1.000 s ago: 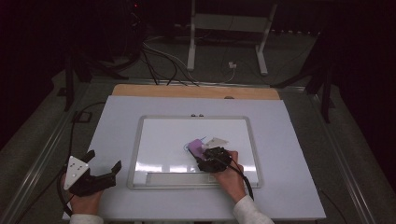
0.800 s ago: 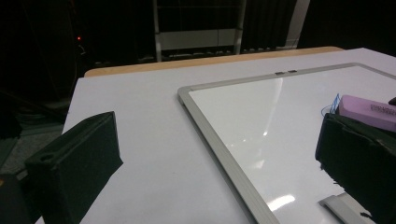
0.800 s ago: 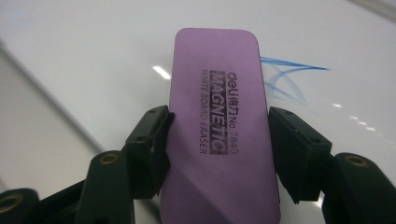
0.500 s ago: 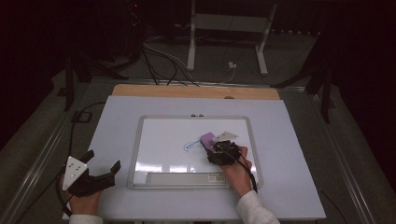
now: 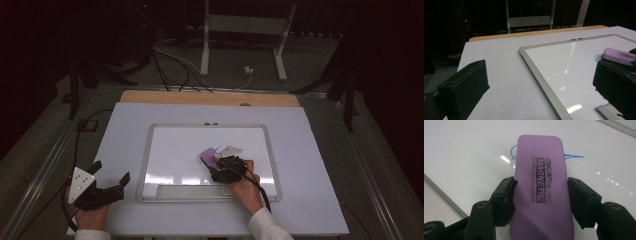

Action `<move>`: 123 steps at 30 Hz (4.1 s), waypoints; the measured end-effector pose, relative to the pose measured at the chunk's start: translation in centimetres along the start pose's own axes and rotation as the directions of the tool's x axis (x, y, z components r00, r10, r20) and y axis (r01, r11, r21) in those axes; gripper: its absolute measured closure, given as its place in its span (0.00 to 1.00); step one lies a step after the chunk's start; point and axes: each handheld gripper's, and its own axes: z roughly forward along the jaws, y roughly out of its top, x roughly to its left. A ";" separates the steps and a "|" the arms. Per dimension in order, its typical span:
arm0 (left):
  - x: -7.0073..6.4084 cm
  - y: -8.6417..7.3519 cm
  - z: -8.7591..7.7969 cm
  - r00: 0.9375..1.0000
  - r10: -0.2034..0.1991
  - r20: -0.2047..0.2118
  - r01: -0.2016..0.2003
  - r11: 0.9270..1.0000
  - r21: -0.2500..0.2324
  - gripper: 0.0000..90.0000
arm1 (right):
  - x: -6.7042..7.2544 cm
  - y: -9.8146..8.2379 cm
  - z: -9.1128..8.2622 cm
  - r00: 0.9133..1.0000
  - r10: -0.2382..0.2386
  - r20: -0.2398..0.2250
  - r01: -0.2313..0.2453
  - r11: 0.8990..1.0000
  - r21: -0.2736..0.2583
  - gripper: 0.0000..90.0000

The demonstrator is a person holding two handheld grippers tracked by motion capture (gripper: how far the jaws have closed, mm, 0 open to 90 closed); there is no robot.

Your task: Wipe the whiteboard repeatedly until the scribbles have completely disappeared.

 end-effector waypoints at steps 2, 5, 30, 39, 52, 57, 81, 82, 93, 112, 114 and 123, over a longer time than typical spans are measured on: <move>0.1 0.0 0.0 1.000 -0.004 -0.002 0.004 1.000 -0.002 0.01 | -0.6 0.0 0.1 0.999 0.009 0.045 -0.009 1.000 0.002 0.45; 0.1 0.0 0.0 1.000 -0.003 -0.001 0.003 1.000 -0.001 0.01 | -1.9 0.0 0.2 0.995 0.060 0.076 -0.061 0.998 0.003 0.45; 0.0 0.0 0.1 1.000 0.000 0.003 0.000 1.000 -0.001 0.01 | -2.0 1.7 1.9 0.992 0.127 0.011 -0.127 0.992 0.012 0.45; 0.2 0.0 -0.1 1.000 -0.004 0.002 0.004 1.000 -0.003 0.01 | -2.9 1.9 2.1 0.990 0.127 0.057 -0.128 0.992 0.017 0.45; -0.1 0.0 0.2 1.000 0.002 0.007 -0.002 1.000 0.002 0.01 | -3.3 2.2 2.3 0.988 0.143 0.053 -0.145 0.989 0.031 0.45; 0.0 0.0 0.1 1.000 0.003 0.006 -0.003 1.000 0.004 0.01 | -1.7 2.4 2.2 0.996 0.086 -0.001 -0.086 0.995 0.041 0.45; -0.1 0.0 0.3 1.000 -0.001 0.010 0.001 1.000 0.005 0.01 | -1.4 2.4 2.2 0.996 0.093 -0.007 -0.092 0.995 0.044 0.45; -0.1 0.0 0.3 1.000 -0.002 0.010 0.001 1.000 0.005 0.01 | -0.9 2.5 2.2 0.997 0.076 -0.026 -0.075 0.996 0.047 0.45; 0.1 0.0 0.1 1.000 -0.005 0.007 0.005 1.000 0.001 0.01 | -2.4 2.7 2.5 0.994 0.106 0.040 -0.108 0.993 0.053 0.45; 0.1 0.0 0.1 1.000 -0.011 0.012 0.011 1.000 -0.003 0.01 | 0.0 3.3 2.7 0.999 0.038 0.013 -0.039 0.997 0.065 0.45; 0.1 0.0 0.1 1.000 -0.012 0.012 0.012 1.000 -0.005 0.01 | -1.4 3.2 2.8 0.994 0.085 0.073 -0.090 0.994 0.068 0.45; -0.1 0.1 0.3 1.000 -0.010 0.018 0.010 1.000 -0.001 0.01 | 0.3 3.3 2.7 0.998 0.058 -0.011 -0.057 0.996 0.071 0.45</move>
